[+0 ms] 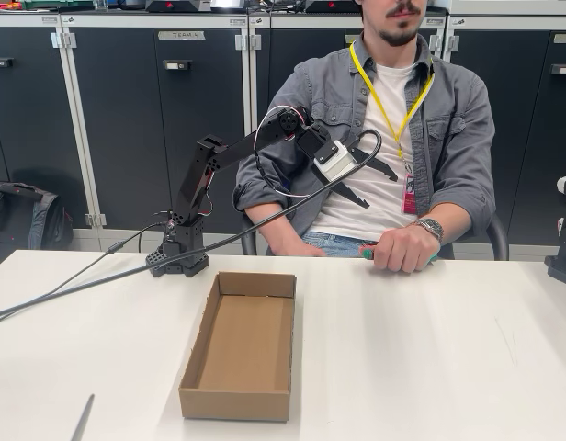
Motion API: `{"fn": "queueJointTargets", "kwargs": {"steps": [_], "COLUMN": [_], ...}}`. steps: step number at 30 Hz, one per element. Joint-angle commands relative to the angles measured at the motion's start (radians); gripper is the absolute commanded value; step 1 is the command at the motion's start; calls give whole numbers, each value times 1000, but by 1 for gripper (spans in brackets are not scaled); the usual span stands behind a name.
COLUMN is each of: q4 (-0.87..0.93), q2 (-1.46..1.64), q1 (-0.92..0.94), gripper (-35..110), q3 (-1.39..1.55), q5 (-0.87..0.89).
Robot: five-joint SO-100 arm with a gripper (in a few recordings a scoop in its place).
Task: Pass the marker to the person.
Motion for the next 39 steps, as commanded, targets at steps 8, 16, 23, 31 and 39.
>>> {"fn": "queueJointTargets", "kwargs": {"steps": [8, 16, 23, 31, 39], "q4": [2, 3, 8, -5, 15], "q2": [86, 98, 109, 114, 117], "q1": [18, 18, 18, 21, 15], "gripper": [39, 39, 39, 39, 39], "q3": [-28, -20, -11, -12, -8], "q5": [-11, -12, -11, -12, -9]}}
